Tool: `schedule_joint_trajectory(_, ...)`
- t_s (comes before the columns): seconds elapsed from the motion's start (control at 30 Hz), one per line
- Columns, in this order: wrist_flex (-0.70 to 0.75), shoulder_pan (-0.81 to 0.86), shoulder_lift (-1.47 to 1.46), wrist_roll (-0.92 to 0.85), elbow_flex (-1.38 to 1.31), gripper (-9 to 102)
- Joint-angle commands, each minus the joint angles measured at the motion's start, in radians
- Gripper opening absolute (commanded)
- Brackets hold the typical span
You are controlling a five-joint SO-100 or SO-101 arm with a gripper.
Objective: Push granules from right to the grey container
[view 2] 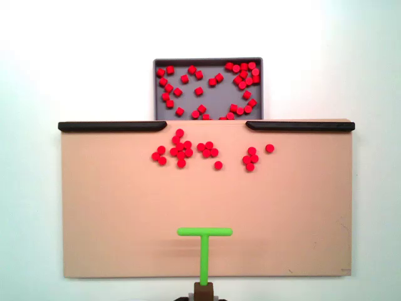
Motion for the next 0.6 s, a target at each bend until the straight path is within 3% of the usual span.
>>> schedule_joint_trajectory(0.0, -0.003, -0.003, -0.029, -0.044, -0.008, 0)
schedule_joint_trajectory(0.57, -0.003, 0.0, -0.034, -0.049, -0.014, 0)
